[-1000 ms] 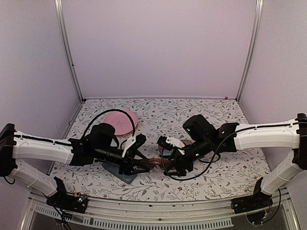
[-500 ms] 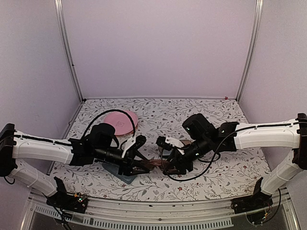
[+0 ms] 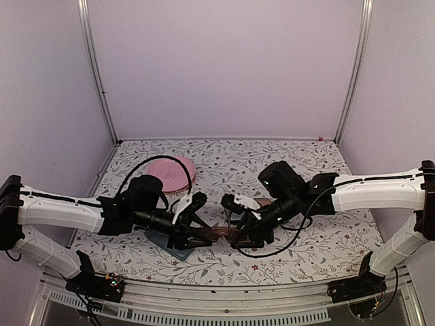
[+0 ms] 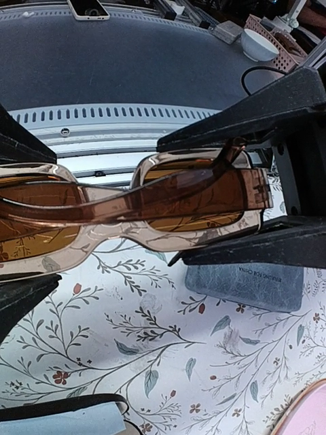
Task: Organize the sunglasses
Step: Fold the right temple of the sunglasses with the sunglasses.
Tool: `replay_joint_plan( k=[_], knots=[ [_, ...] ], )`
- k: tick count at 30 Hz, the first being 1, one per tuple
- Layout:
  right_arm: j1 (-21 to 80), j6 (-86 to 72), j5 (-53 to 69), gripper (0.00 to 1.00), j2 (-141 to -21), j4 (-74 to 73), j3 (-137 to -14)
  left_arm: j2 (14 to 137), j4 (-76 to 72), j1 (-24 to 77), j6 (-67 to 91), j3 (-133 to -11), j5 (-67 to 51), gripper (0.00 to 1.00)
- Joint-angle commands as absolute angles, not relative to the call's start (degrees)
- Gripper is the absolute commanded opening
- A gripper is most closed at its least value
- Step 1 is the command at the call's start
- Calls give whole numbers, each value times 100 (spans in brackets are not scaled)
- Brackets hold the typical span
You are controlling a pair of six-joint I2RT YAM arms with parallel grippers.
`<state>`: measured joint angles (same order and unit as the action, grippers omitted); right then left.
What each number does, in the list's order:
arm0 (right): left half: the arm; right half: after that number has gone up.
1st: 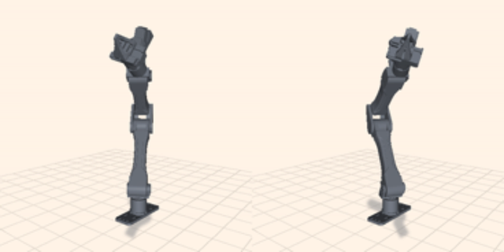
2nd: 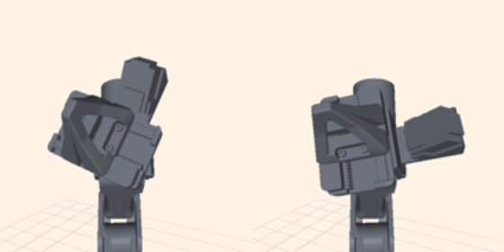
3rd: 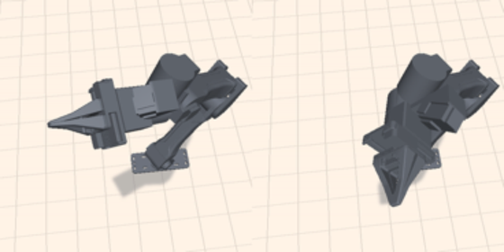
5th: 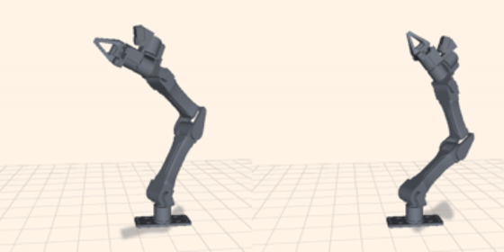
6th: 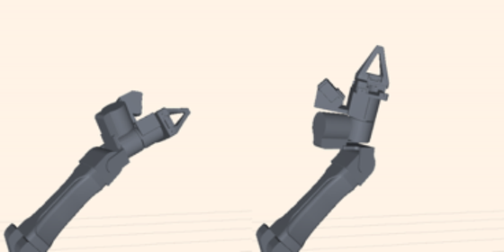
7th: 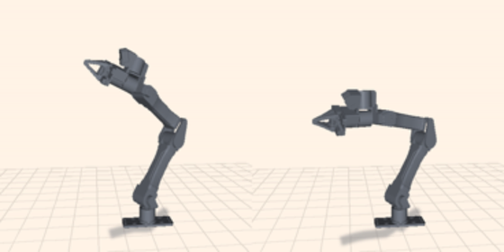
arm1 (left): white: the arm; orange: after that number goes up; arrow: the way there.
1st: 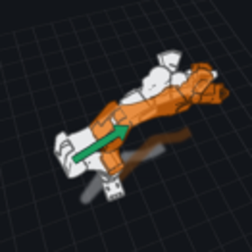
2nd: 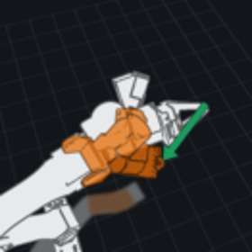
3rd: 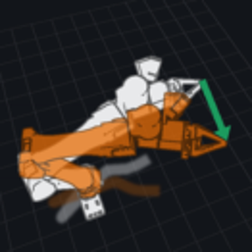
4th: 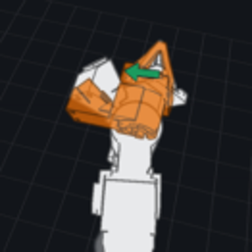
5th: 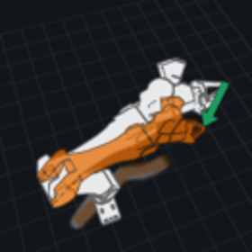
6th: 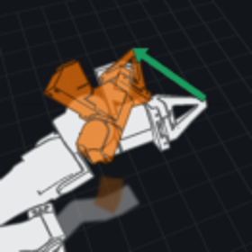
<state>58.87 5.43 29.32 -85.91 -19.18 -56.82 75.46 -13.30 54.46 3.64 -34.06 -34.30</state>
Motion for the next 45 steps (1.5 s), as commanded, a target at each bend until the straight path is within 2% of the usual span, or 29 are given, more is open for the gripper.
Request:
replay_joint_plan(
  k=[1, 8, 15, 18, 25, 33, 39, 45],
  knots=[
    [5919, 464, 2826, 43, -8511, -1758, -5679, 7549, -1619, 5436, 457, -3384, -3387, 0],
    [5921, 438, 2768, 51, -8540, -1742, -5694, 7575, -1752, 5432, 542, -3367, -3407, 0],
    [5911, 325, 2327, 79, -8401, -1736, -5534, 7532, -1728, 5378, 547, -3328, -3202, 0],
    [5825, 190, 2129, 85, -8302, -1702, -5357, 7457, -1730, 5260, 558, -3273, -3128, 0],
    [5264, -388, 1909, 86, -7981, -1444, -4791, 7199, -1774, 4970, 769, -3050, -2619, 0],
    [4145, -1208, 1630, 85, -8167, -1391, -4760, 6990, -1736, 4843, 864, -2915, -2341, 0],
    [3506, -1583, 1729, 78, -8600, -1378, -4823, 6835, -1746, 4841, 853, -2797, -2323, 0],
    [3297, -1723, 1969, 70, -9136, -1279, -4864, 6803, -1748, 4837, 858, -2747, -2365, 0]
  ],
)
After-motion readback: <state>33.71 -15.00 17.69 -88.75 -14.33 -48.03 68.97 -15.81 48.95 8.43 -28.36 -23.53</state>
